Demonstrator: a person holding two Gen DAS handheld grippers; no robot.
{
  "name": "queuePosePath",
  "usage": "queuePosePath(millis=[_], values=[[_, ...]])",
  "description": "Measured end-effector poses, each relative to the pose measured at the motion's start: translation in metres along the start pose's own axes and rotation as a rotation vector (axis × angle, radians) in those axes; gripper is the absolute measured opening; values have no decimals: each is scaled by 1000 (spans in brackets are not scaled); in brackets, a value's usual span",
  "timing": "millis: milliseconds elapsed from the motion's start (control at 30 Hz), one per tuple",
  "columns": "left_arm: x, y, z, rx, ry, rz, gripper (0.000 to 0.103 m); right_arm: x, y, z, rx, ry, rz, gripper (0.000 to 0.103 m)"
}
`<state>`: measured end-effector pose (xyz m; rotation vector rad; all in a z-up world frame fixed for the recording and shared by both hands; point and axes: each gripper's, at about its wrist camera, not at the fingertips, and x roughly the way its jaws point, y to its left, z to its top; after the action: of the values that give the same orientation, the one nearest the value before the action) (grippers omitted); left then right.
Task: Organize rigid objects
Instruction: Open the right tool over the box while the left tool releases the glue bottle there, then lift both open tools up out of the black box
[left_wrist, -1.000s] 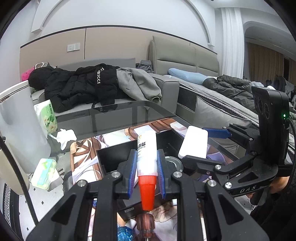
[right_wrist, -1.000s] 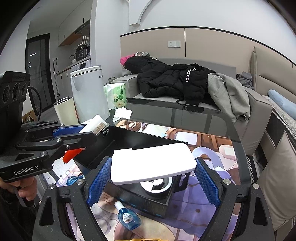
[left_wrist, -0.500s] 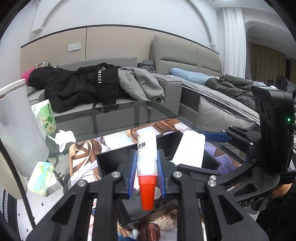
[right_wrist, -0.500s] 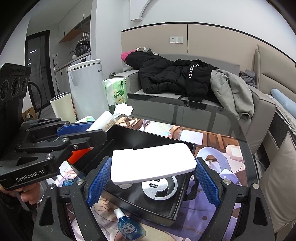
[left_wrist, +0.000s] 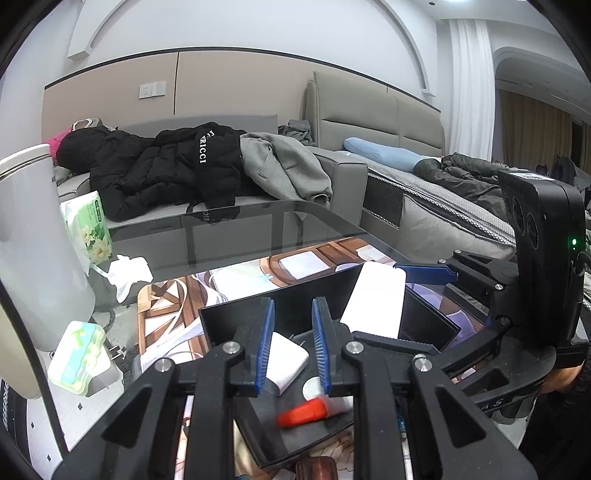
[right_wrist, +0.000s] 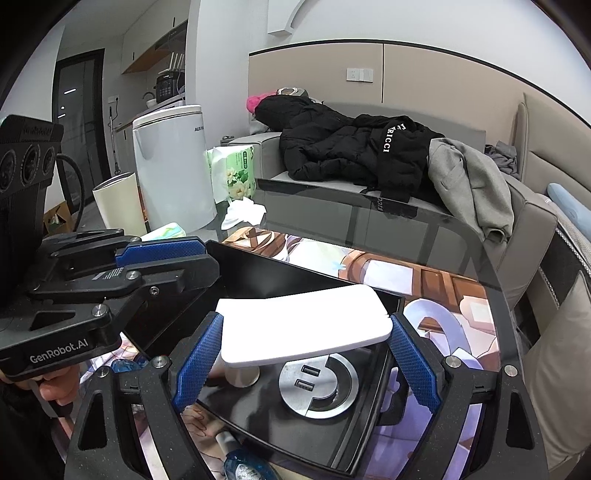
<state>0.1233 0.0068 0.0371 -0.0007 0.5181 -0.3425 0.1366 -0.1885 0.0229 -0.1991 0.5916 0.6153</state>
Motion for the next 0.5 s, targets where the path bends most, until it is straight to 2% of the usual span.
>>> queuePosePath(millis=[233,267,300,333,500], values=[[0,-2,-1,13,7,4,21,6,5,0,-29,9,9,90],[0,-2,-1,9,10,8,30,6,6,0,-31,10,15,90],[0,-1,-1,3,14,12,45,7,7,0,-32,11,24,90],[-2,0,-1,-3,13,15,51,7,8,0,-33,11,26,91],[-13,5,-4,-17,3,32,53,-2,9,-1,-42,-7,2,100]])
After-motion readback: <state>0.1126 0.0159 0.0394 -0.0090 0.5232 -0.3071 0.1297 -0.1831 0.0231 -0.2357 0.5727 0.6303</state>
